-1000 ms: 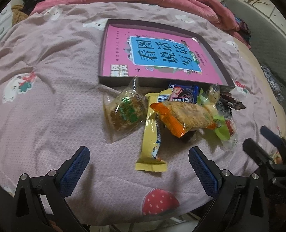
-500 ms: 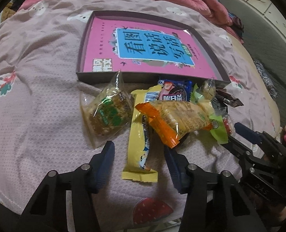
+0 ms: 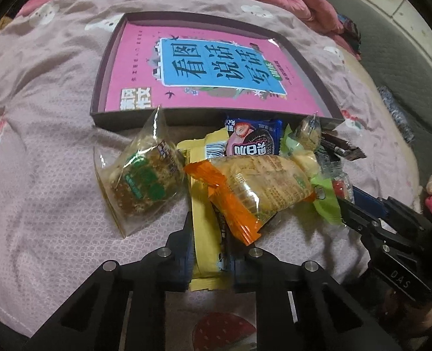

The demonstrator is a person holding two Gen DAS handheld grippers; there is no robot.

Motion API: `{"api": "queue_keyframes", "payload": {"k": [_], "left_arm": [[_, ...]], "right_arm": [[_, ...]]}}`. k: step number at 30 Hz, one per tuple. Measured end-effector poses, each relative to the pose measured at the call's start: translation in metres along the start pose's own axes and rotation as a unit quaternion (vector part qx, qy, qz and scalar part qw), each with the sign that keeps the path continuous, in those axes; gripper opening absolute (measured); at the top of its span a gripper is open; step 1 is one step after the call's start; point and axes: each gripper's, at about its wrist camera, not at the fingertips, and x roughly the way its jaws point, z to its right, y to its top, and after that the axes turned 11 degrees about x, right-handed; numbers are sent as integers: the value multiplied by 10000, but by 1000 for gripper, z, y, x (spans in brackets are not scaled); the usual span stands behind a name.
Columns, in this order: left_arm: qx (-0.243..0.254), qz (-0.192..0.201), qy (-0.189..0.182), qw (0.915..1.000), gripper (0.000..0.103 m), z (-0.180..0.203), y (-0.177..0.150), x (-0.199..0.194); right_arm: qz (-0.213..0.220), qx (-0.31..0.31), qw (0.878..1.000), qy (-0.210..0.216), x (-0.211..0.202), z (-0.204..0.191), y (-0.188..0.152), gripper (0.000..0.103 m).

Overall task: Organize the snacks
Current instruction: 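Grasp the yellow wafer bar with the left gripper while the right grasps the clear candy bag, then carry the wafer bar and candy bag into the tray and release both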

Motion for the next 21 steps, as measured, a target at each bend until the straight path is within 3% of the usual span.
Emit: {"api": "queue_keyframes", "payload": {"k": [9,21], "left_arm": [[30,280,-163,9995,16,1,-6,-24],[-152,827,74,9964,16,-16,0,-66]], "right_arm": [[486,-76,9985,227,-30,-6,3,33],[777,50,9964,338,-41,-4,16,33]]}}
